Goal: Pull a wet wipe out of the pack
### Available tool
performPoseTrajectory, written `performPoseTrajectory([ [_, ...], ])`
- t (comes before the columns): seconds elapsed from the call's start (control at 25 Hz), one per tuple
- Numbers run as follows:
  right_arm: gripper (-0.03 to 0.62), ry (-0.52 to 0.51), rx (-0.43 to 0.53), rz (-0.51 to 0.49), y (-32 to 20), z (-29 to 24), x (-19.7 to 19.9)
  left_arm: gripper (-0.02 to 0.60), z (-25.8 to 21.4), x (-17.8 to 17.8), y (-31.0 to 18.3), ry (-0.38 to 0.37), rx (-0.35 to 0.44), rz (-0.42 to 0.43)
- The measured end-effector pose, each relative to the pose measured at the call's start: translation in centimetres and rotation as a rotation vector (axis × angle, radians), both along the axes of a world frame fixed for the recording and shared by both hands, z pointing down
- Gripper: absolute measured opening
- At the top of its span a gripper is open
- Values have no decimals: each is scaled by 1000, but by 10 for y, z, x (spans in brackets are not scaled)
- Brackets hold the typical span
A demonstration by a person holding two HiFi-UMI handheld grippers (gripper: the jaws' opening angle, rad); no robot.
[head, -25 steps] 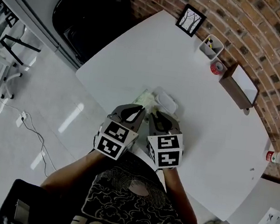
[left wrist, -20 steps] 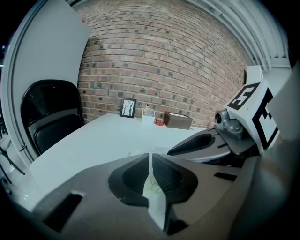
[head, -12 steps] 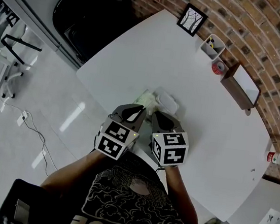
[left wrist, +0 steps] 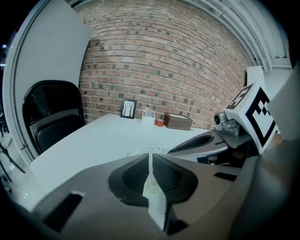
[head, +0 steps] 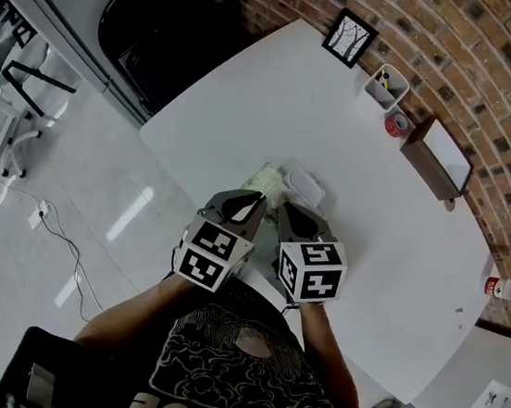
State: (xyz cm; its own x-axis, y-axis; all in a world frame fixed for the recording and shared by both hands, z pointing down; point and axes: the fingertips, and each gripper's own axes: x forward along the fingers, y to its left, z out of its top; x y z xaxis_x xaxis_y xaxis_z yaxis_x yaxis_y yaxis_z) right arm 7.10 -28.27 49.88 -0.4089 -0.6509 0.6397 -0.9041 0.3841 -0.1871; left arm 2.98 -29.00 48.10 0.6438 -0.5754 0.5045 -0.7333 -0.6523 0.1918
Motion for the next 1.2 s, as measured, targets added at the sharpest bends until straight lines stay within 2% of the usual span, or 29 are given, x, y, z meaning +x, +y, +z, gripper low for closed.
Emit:
performPoseTrajectory([
  [1.2,15,-13,149,13,15,-57,13,20,-32,13,23,37,70,-39],
])
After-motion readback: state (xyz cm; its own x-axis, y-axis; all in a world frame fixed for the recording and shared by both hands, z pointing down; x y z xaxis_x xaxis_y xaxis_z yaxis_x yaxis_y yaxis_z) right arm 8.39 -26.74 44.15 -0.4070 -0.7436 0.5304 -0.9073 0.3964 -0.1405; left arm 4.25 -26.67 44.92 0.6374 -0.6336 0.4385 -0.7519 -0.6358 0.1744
